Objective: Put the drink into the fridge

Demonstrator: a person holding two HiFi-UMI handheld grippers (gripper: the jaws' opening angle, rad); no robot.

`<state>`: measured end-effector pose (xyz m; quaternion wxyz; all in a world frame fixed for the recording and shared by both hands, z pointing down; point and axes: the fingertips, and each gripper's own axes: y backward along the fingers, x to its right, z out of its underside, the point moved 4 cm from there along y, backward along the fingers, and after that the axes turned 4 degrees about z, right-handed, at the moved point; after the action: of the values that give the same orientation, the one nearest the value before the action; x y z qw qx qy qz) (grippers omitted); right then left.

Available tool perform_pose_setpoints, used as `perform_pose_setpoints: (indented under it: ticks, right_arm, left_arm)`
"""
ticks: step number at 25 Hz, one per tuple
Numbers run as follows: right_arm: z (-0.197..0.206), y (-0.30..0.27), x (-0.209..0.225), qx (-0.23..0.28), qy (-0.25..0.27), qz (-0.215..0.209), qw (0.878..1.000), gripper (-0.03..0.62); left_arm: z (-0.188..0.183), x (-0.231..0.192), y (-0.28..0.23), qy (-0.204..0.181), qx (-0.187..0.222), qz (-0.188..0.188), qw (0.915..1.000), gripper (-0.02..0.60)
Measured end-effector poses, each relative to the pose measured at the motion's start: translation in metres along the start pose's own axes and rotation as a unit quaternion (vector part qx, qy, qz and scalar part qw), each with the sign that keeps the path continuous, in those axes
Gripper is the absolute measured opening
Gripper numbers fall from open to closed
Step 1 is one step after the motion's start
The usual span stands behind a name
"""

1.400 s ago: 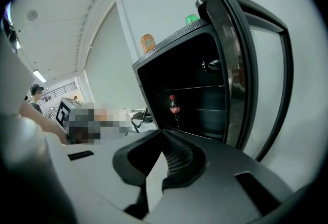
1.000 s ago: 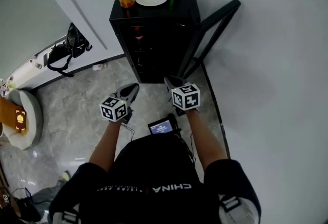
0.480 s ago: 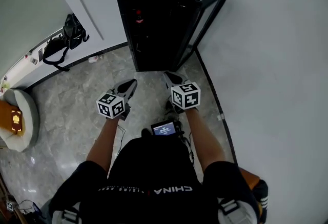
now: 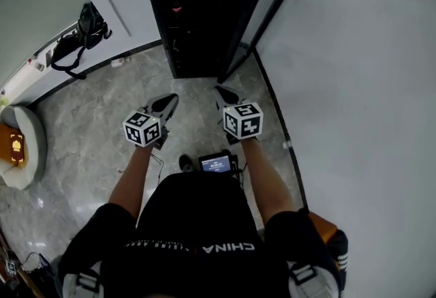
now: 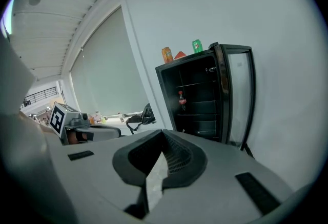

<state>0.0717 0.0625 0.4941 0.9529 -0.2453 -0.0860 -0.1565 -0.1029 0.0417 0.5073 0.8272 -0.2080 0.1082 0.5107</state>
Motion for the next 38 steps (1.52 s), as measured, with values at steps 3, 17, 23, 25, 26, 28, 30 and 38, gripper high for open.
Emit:
perform_pose_setpoints:
  ticks: [3,17,23,25,26,28,30,38]
  right_arm:
    - [0.001,0.009,0.007,-0.004,0.013,-0.010,1.000,0.015]
    - [-0.016,0.009,0.025,-0.006,0.048,-0.044,0.998,0.015]
    - [-0.019,0.010,0.028,-0.003,0.056,-0.046,0.997,0.015]
    - [-0.020,0.010,0.029,-0.001,0.059,-0.047,0.997,0.015]
    - [-0.020,0.010,0.029,-0.001,0.060,-0.047,0.997,0.015]
    - [-0.020,0.011,0.030,0.000,0.061,-0.048,0.997,0.015]
    - [-0.019,0.013,0.030,-0.002,0.062,-0.048,0.997,0.015]
    - [-0.015,0.021,0.029,-0.003,0.062,-0.049,0.997,0.015]
  left_arm:
    - [-0.002,0.011,-0.012,-0.005,0.000,-0.004,1.0000,0.012]
    - [-0.020,0.041,-0.047,-0.027,0.006,-0.028,0.9992,0.012]
    - [-0.024,0.041,-0.047,-0.023,0.017,-0.030,0.9991,0.012]
    - [-0.024,0.041,-0.048,-0.023,0.016,-0.033,0.9991,0.012]
    - [-0.023,0.042,-0.049,-0.026,0.013,-0.034,0.9990,0.012]
    - [-0.021,0.044,-0.050,-0.032,0.006,-0.034,0.9989,0.012]
    - [-0.020,0.047,-0.051,-0.035,0.003,-0.034,0.9988,0.012]
    - [-0.015,0.056,-0.050,-0.040,-0.003,-0.030,0.9988,0.012]
